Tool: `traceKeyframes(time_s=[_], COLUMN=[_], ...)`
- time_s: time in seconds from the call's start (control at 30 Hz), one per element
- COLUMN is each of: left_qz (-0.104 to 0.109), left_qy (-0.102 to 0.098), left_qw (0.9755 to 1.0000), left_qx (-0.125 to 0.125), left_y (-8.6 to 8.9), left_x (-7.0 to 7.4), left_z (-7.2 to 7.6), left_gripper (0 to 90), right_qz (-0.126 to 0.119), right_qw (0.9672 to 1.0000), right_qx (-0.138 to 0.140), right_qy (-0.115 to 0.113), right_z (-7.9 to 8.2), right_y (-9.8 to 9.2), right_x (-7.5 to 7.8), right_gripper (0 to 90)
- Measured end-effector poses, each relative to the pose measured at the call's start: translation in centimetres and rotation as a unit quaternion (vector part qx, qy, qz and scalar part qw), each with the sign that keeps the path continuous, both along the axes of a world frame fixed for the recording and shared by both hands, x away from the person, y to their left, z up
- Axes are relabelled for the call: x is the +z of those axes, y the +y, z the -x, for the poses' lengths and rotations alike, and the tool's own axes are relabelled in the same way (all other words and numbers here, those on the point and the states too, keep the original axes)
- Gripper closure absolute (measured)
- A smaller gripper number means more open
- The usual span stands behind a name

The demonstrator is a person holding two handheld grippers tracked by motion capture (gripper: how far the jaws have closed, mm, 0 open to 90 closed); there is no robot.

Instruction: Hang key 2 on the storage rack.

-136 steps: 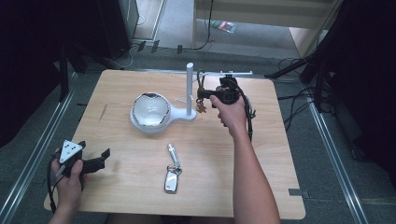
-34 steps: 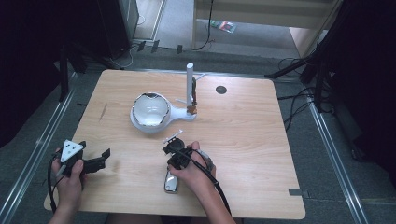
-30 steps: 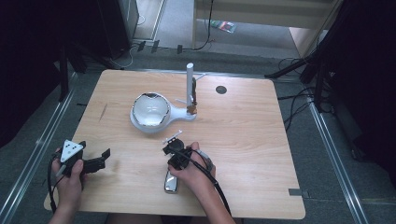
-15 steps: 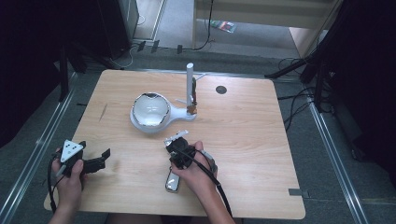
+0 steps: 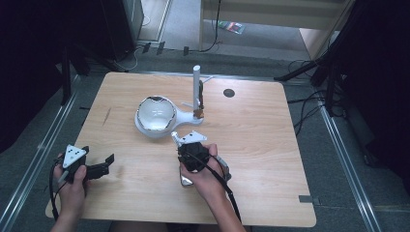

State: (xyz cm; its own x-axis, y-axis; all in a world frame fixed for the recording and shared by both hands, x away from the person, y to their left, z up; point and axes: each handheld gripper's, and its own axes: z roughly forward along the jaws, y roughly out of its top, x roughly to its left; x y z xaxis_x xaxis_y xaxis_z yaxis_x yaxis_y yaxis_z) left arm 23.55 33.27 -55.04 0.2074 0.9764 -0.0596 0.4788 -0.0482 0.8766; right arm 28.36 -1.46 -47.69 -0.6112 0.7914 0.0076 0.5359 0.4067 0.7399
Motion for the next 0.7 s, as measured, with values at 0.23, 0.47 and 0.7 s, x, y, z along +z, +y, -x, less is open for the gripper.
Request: traceKeyframes(time_s=[0.23, 0.47, 0.7], left_qz=[-0.001, 0.001, 0.002], left_qy=[0.0, 0.001, -0.001], left_qw=[1.0, 1.0, 1.0], left_qx=[-0.001, -0.002, -0.001], left_y=[0.0, 0.0, 0.0], left_x=[0.0, 0.0, 0.0], left_z=[0.0, 0.0, 0.0], left_gripper=[1.7, 1.7, 1.7], right_qz=[-0.035, -0.053, -0.069], right_qw=[0.9988, 0.9969, 0.9947], right_qx=[-0.011, -0.014, -0.018], right_qy=[-0.033, -0.057, -0.074], right_z=[0.0, -0.3, -0.8], right_y=[-1.2, -1.5, -1.8], right_x=[1.0, 1.3, 1.6], right_gripper=[77.9, 77.9, 77.9])
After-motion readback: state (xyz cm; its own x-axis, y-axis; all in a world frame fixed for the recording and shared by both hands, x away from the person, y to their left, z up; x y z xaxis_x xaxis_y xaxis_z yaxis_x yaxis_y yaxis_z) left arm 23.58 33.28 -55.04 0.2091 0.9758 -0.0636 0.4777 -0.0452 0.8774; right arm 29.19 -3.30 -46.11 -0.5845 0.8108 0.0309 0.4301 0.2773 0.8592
